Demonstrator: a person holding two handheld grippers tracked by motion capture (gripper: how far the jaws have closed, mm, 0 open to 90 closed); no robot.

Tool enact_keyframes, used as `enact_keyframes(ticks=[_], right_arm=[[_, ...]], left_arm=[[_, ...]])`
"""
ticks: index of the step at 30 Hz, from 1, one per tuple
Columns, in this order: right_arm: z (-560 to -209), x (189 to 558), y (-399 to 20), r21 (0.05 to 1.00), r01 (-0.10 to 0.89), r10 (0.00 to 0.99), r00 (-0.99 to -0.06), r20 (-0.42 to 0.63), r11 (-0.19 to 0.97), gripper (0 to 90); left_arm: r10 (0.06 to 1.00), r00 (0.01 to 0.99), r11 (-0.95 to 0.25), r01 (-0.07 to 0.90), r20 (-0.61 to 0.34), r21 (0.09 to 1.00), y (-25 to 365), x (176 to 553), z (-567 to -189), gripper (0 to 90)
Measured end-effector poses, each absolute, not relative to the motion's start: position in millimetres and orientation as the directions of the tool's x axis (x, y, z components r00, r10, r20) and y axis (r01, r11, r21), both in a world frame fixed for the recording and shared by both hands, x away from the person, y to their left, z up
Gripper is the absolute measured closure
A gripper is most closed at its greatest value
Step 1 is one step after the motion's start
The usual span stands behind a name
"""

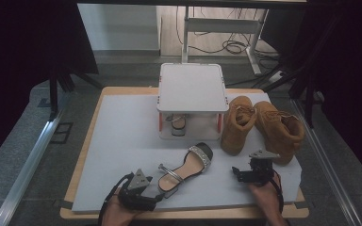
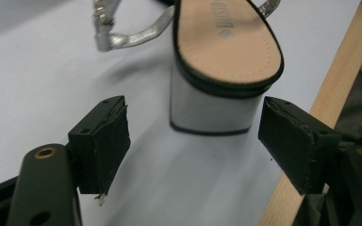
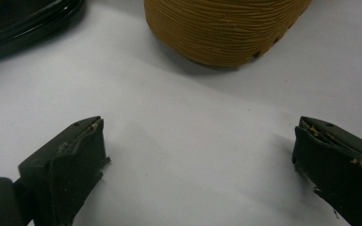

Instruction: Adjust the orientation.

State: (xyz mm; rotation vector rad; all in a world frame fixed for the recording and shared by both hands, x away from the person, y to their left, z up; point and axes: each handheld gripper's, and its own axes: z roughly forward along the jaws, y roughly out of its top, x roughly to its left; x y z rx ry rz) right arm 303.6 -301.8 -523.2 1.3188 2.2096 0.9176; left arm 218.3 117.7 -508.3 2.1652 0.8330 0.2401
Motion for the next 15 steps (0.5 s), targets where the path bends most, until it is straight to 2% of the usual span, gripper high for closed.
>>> enact_keyframes(ticks=[15], right_arm=[[-523,304,-302,0.713,0.615,0.882,-0.470,-0.010,0.336,3.2]], left_arm=[[0.614,0.783,-0.499,0.484,-0.100,0.719,87,234,-517,28.4]])
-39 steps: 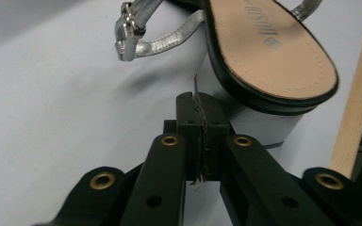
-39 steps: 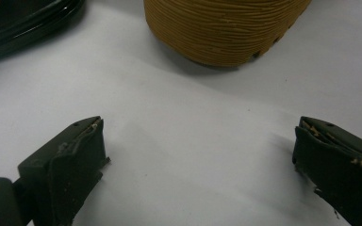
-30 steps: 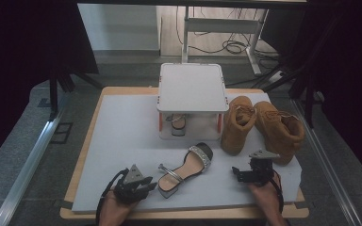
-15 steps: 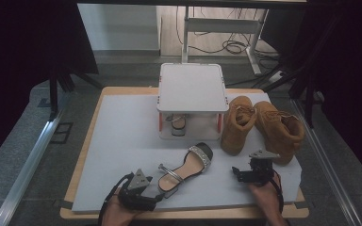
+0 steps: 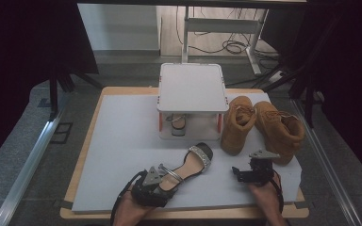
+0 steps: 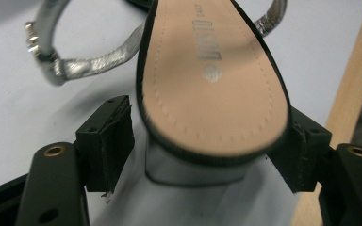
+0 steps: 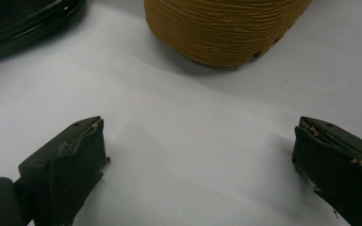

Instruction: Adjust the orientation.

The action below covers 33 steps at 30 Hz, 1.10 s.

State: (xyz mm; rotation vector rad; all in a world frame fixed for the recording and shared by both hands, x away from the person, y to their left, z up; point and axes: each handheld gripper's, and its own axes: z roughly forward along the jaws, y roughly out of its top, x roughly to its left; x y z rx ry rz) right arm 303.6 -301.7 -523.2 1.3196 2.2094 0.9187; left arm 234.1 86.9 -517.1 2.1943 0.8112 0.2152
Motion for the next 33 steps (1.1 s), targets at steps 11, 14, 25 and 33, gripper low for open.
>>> enact_keyframes(ticks=[11,14,25,33], right_arm=[[-523,304,-302,0.713,0.615,0.882,-0.471,-0.011,0.337,3.2],[-523,304,-302,0.713,0.615,0.882,-0.471,-0.011,0.337,3.2],[-523,304,-302,0.713,0.615,0.882,-0.470,-0.010,0.336,3.2],[-523,304,-302,0.713,0.615,0.882,-0.471,-0.010,0.336,3.2]], left_arm=[[0.620,0.780,-0.504,0.480,-0.085,0.718,70,245,-518,30.8],[0.627,0.775,-0.502,0.480,-0.080,0.720,65,248,-517,30.9],[0.631,0.771,-0.507,0.492,-0.085,0.707,58,252,-515,37.2],[0.625,0.775,-0.505,0.492,-0.093,0.709,58,252,-514,38.2]])
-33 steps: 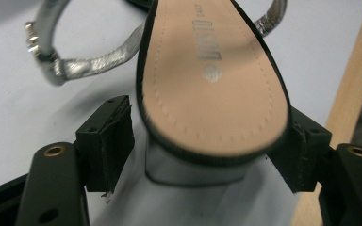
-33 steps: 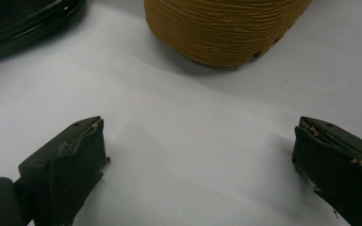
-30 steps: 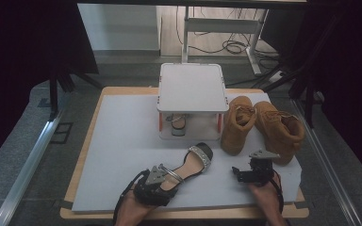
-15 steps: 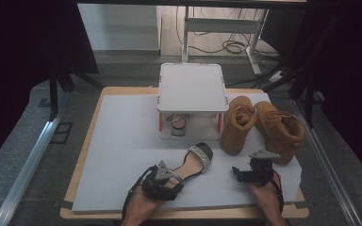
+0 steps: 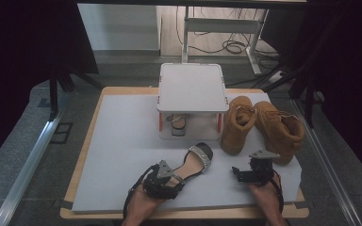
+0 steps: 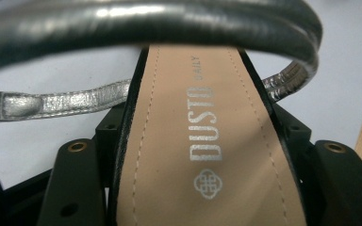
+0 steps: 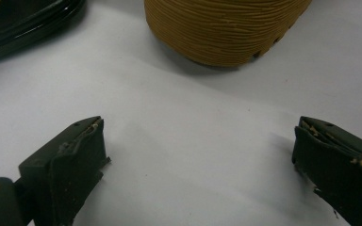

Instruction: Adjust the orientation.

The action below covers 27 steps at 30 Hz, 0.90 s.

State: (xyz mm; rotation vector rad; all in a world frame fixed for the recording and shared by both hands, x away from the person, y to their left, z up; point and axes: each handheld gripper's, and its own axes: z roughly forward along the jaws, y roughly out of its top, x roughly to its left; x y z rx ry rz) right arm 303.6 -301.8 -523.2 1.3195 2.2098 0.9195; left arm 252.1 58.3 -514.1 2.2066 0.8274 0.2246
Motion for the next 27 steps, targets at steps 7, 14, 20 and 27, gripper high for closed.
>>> enact_keyframes(ticks=[7,14,20,27], right_arm=[[-523,304,-302,0.713,0.615,0.882,-0.471,-0.009,0.336,3.2],[-523,304,-302,0.713,0.615,0.882,-0.471,-0.010,0.336,3.2],[-523,304,-302,0.713,0.616,0.882,-0.471,-0.009,0.335,3.2],[-523,304,-302,0.713,0.616,0.882,-0.470,-0.009,0.335,3.3]], left_arm=[[0.629,0.773,-0.500,0.486,-0.086,0.717,58,251,-509,38.5],[0.650,0.755,-0.472,0.494,-0.090,0.731,65,249,-507,38.5],[0.661,0.744,-0.437,0.489,-0.099,0.755,67,249,-499,38.6],[0.686,0.721,-0.409,0.497,-0.101,0.765,64,253,-494,38.6]])
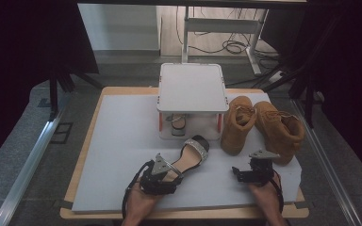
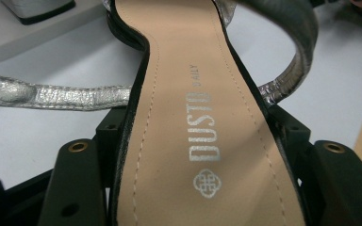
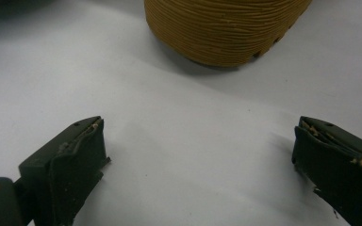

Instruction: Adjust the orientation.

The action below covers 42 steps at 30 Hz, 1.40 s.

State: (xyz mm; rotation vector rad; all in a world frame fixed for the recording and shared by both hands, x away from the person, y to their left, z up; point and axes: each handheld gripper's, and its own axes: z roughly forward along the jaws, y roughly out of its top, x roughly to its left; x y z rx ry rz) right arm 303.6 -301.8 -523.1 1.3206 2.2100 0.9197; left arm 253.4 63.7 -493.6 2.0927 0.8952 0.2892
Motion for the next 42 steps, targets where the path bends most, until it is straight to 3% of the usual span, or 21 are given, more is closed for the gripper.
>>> enact_keyframes(ticks=[42], right_arm=[[-523,304,-302,0.713,0.616,0.882,-0.471,-0.008,0.335,3.2]], left_arm=[[0.808,0.568,-0.249,0.572,-0.158,0.782,7,337,-495,38.5]])
